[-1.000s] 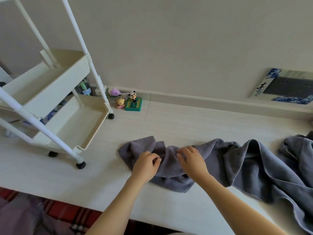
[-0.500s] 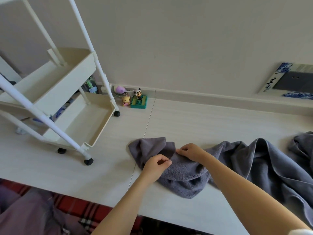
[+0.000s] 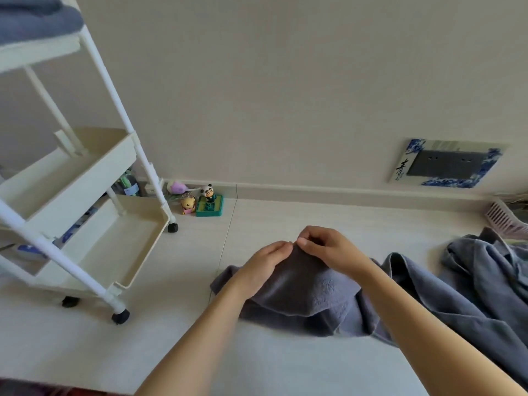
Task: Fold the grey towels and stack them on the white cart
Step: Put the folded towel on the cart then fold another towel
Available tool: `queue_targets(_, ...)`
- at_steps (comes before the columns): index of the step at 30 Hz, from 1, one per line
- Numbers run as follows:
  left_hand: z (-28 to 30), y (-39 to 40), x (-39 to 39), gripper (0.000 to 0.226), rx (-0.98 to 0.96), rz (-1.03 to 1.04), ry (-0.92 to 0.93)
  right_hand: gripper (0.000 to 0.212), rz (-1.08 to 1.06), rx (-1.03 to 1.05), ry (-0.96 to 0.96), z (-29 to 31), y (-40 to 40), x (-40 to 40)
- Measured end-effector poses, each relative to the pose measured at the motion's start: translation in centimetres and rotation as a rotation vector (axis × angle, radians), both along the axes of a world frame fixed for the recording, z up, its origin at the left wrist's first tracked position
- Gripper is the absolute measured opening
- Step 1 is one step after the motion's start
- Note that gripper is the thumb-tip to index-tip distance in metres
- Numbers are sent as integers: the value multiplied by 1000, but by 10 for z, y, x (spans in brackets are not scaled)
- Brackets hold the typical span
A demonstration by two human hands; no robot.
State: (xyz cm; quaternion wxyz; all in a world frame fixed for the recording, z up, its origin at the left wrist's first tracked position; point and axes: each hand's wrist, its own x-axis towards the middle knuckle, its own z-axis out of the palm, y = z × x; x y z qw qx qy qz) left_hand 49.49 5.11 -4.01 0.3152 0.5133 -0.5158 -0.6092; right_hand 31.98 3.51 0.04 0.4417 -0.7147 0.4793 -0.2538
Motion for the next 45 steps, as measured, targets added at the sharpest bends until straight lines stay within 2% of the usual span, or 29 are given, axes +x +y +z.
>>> queue_targets(2, 23, -7, 1, 34, -51, -19, -33, 18, -72, -123, 16, 22, -2, -16)
queue_targets(5, 50, -19, 12, 42, -160, -65, -112, 18, -277, -264, -25, 50, -10, -41)
queue_targets(8, 69, -28, 26, 19, -187, -135, -258, 16, -437, -341, -80, 78, -17, -64)
queue_targets(11, 89, -37, 36, 11, -247, -50, -275, 13, -508, -446, -27, 104, -22, -81)
queue_targets(14, 109, -46, 47, 29, -377, 134, -298, 15, -464, -545, 125, 125, -25, -91)
queue_targets(17, 141, -49, 55, 12, -435, 301, -149, 39, -278, -452, 315, 138, -29, -97)
queue_targets(20, 163, -53, 70, 21, -466, 274, -95, 80, -65, -215, 376, 139, -31, -102)
queue_targets(21, 167, -52, 76, 22, -455, 241, -98, 85, -17, -119, 362, 136, -30, -106)
queue_targets(24, 174, -52, 94, 12, -373, 149, -82, 74, 177, 113, 409, 128, -32, -118)
queue_targets(26, 175, -48, 103, 4, -335, 114, -87, 69, 241, 168, 440, 124, -31, -128)
queue_targets(27, 175, -47, 107, 9, -319, 105, -97, 71, 238, 170, 413, 124, -32, -134)
queue_targets(29, 175, -45, 118, 39, -316, 97, -97, 70, 212, 201, 292, 129, -34, -147)
queue_targets(31, 178, -43, 133, 62, -338, 126, -77, 46, 249, 222, 132, 139, -34, -157)
queue_targets(32, 180, -42, 140, 66, -348, 130, -64, 35, 272, 217, 37, 145, -33, -161)
queue_targets(34, 187, -38, 151, 68, -353, 120, -43, 26, 298, 233, -139, 153, -30, -166)
queue_targets(36, 193, -35, 159, 69, -350, 91, -23, 38, 271, 269, -275, 158, -27, -169)
queue_targets(38, 197, -33, 166, 72, -318, 67, -38, 62, 160, 263, -334, 159, -25, -168)
queue_targets(40, 197, -34, 171, 82, -291, 49, -101, 72, 92, 245, -293, 157, -26, -164)
queue_targets(42, 191, -38, 171, 87, -246, 67, -179, 70, 102, 251, -183, 148, -30, -159)
queue_targets(43, 186, -44, 169, 77, -228, 78, -226, 61, 91, 262, -120, 141, -35, -157)
queue_targets(45, 169, -55, 161, 40, -185, 103, -324, 40, 39, 245, 32, 125, -42, -151)
